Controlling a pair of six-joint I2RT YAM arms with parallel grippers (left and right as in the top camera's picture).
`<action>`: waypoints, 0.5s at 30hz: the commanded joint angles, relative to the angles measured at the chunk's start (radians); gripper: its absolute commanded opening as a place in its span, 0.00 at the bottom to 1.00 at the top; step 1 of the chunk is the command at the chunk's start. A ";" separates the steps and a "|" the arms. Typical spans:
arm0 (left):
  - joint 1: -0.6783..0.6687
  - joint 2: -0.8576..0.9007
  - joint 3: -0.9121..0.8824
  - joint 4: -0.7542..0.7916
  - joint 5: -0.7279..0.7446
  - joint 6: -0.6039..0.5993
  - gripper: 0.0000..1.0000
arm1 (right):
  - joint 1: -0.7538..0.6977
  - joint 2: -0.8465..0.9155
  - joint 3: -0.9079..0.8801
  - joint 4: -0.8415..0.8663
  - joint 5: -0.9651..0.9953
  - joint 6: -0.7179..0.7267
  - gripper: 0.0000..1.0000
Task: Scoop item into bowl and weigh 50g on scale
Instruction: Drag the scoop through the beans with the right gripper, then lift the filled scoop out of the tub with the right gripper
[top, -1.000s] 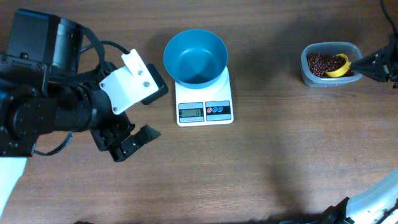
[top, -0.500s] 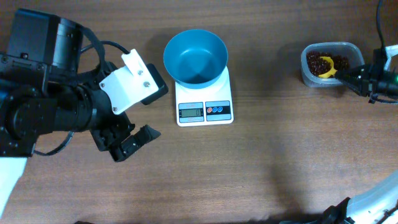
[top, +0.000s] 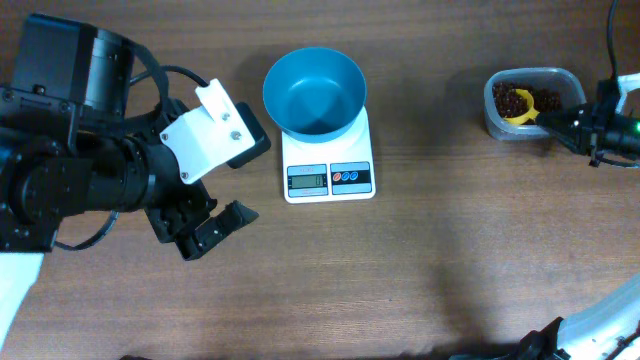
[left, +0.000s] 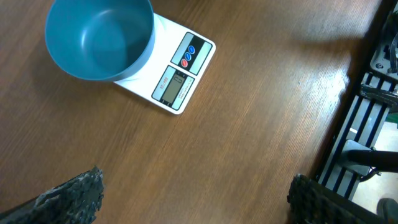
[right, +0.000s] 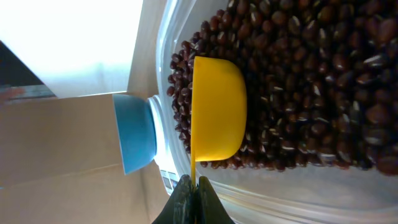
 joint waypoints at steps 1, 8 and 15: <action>0.005 -0.002 -0.005 -0.001 0.014 0.013 0.99 | 0.000 0.005 -0.011 0.003 0.069 0.010 0.04; 0.005 -0.002 -0.005 -0.001 0.014 0.013 0.99 | -0.108 0.005 -0.011 0.017 -0.050 -0.003 0.04; 0.005 -0.002 -0.005 -0.002 0.014 0.013 0.99 | -0.113 0.005 -0.011 0.036 -0.150 -0.010 0.04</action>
